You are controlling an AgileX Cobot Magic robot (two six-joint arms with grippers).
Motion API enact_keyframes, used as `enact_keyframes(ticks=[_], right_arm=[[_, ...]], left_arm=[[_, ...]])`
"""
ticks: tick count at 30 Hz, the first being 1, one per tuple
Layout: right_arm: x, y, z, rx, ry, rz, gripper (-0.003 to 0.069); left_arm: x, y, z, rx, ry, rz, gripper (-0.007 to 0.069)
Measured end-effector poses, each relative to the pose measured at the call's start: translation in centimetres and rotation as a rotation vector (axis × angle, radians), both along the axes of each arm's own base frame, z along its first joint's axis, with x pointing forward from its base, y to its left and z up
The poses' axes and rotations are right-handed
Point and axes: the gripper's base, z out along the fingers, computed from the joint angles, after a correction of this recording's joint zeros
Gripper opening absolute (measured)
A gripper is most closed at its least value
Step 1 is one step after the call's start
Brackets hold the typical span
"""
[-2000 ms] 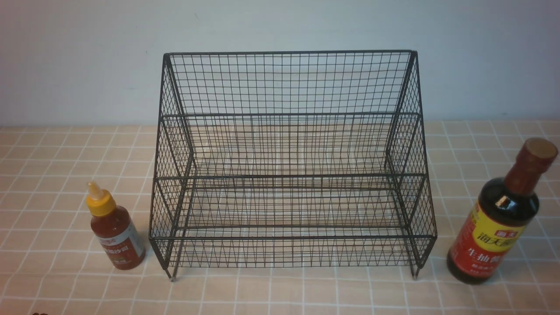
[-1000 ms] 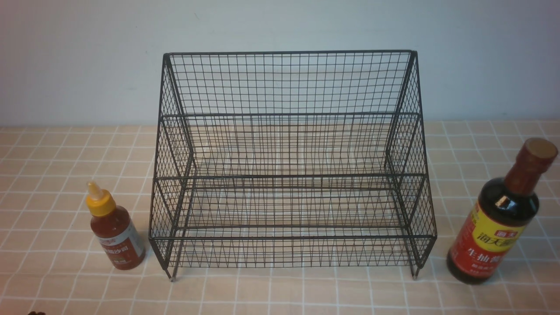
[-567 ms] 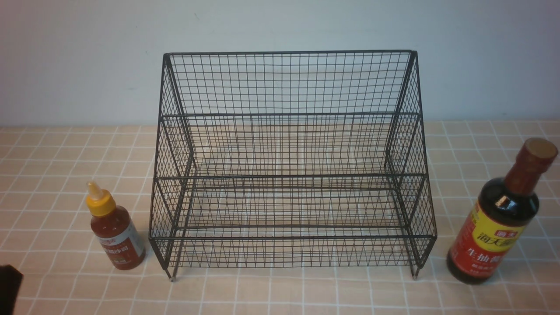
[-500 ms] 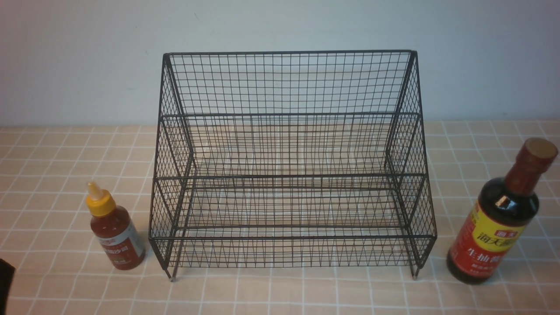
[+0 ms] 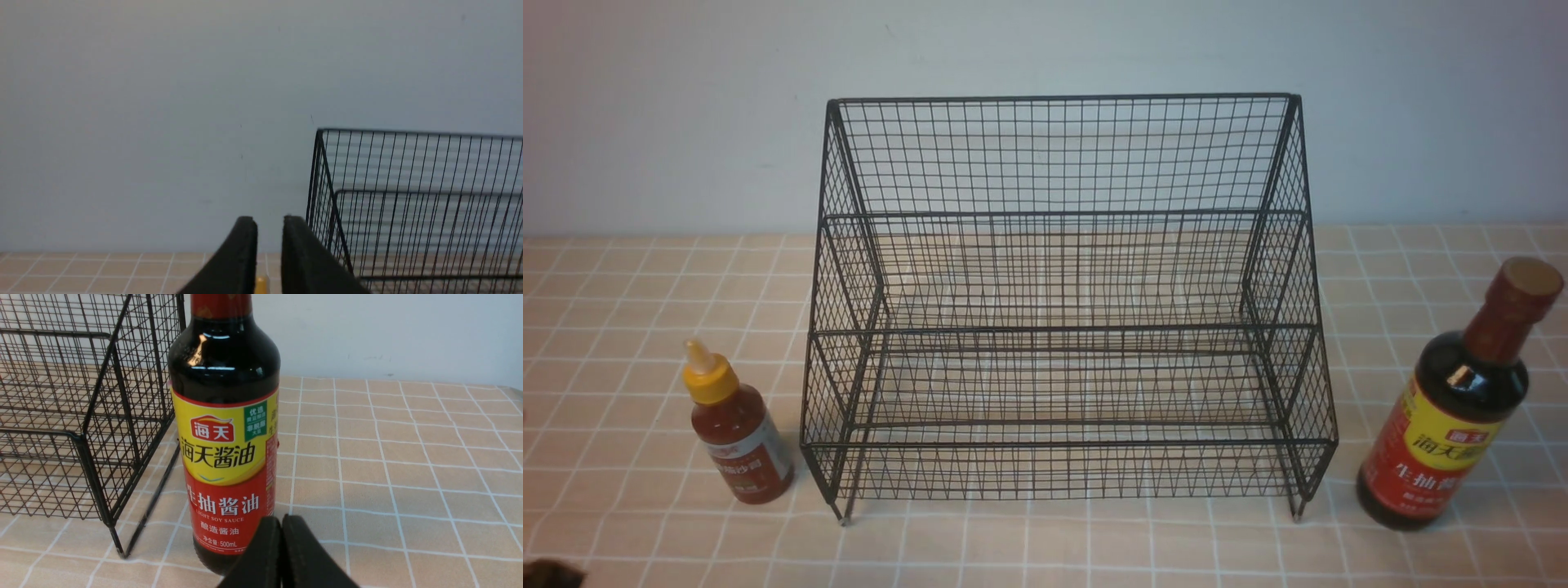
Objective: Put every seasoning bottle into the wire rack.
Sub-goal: Use the left arm to grab the condiment bottle closest to it
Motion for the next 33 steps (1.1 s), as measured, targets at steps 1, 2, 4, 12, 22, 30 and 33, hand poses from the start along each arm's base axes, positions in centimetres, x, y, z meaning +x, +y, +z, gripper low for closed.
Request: enact_keyframes(ticks=[1, 2, 4, 12, 22, 30, 33], right_arm=[[0.0, 0.0, 0.0, 0.000, 0.000, 0.000, -0.0014], [0.0, 0.0, 0.0, 0.000, 0.000, 0.000, -0.0014], [0.0, 0.0, 0.0, 0.000, 0.000, 0.000, -0.0014], [0.0, 0.0, 0.0, 0.003, 0.000, -0.001, -0.0014], [0.0, 0.0, 0.0, 0.003, 0.000, -0.001, -0.0014], [0.0, 0.0, 0.0, 0.003, 0.000, -0.001, -0.0014], [0.0, 0.0, 0.0, 0.003, 0.000, -0.001, -0.0014]], left_arm=[[0.8, -0.1, 0.1, 0.019, 0.032, -0.006, 0.0139], [1.3, -0.2, 0.3, 0.025, 0.047, -0.008, 0.0169], [2.7, -0.3, 0.2, 0.034, 0.101, -0.014, 0.0244], [8.2, -0.9, -1.2, 0.031, 0.221, -0.031, 0.0509], [12.4, -0.9, -5.0, 0.000, 0.302, 0.002, 0.0512], [12.7, -0.6, -5.7, -0.039, 0.332, 0.046, 0.0265], [12.1, -0.6, -4.4, -0.041, 0.300, 0.041, 0.0265]])
